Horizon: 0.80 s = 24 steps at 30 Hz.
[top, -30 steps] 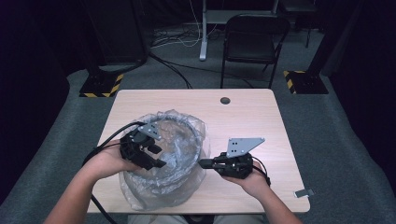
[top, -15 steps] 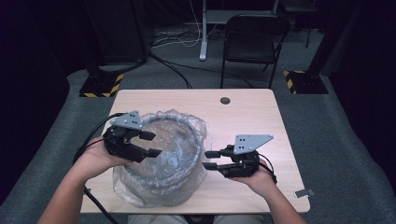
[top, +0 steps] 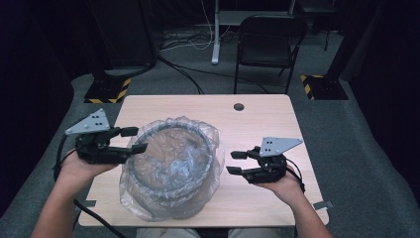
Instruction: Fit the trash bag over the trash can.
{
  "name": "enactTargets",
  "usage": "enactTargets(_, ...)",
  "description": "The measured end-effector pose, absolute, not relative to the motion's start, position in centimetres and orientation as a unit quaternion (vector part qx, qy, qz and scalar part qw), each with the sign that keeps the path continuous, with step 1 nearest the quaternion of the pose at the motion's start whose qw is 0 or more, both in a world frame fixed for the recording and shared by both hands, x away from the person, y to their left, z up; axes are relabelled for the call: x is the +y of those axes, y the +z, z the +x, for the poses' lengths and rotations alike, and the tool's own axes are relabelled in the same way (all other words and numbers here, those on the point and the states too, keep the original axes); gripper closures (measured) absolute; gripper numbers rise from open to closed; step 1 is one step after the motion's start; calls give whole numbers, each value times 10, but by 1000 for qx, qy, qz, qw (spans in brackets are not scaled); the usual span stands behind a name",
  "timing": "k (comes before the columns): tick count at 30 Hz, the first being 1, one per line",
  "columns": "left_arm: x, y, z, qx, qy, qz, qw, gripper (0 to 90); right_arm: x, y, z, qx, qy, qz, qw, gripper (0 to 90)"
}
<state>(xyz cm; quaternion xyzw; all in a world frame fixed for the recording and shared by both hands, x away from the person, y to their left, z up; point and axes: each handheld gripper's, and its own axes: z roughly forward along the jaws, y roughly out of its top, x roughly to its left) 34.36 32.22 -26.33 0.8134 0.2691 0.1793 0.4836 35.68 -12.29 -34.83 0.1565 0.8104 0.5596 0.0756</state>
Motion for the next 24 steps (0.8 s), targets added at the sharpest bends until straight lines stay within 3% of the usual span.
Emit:
enactTargets(12,361,-285,341,319,205,789,484,352,-127,-365,364,821,534,182,92,462)
enactTargets(24,385,-315,340,360,217,760,495,349,-147,-363,367,821,507,220,143,415)
